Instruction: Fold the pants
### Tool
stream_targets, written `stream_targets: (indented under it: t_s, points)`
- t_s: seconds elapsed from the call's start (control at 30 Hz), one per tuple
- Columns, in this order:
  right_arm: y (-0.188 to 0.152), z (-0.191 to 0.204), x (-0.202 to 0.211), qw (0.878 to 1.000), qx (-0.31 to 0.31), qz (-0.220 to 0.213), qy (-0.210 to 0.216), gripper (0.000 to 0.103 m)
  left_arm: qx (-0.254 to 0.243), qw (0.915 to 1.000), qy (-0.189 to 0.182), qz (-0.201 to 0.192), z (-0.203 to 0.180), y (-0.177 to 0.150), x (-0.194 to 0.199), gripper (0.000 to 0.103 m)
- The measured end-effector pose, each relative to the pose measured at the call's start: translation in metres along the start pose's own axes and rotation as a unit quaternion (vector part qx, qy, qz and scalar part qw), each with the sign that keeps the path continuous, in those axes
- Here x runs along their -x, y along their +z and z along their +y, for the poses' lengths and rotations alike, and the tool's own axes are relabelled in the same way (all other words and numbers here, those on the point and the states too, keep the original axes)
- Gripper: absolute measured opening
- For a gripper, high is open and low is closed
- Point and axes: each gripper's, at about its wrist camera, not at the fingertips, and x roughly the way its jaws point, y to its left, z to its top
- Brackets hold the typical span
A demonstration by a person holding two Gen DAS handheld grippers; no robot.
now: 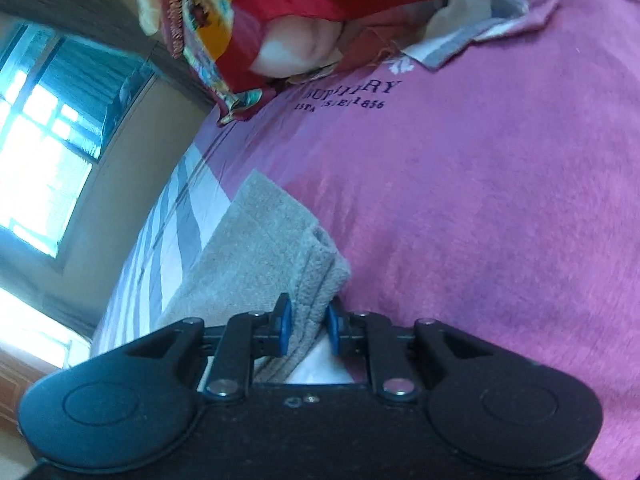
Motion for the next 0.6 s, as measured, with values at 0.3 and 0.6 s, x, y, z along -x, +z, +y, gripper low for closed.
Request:
stream_targets:
  t_s: [0.3,0.6]
  points:
    - [0.001,0.006,-0.002,1.0,-0.003,0.003,0.001,0.019,0.137,0.9878,0.041,0.061,0.073,-0.014,-0.037,0.06]
    - [0.0,0.007,-0.003,1.0,-0.005,0.001,-0.004,0.019,0.082,0.9965,0.012,0.011,0.055,0.003,-0.026,0.031]
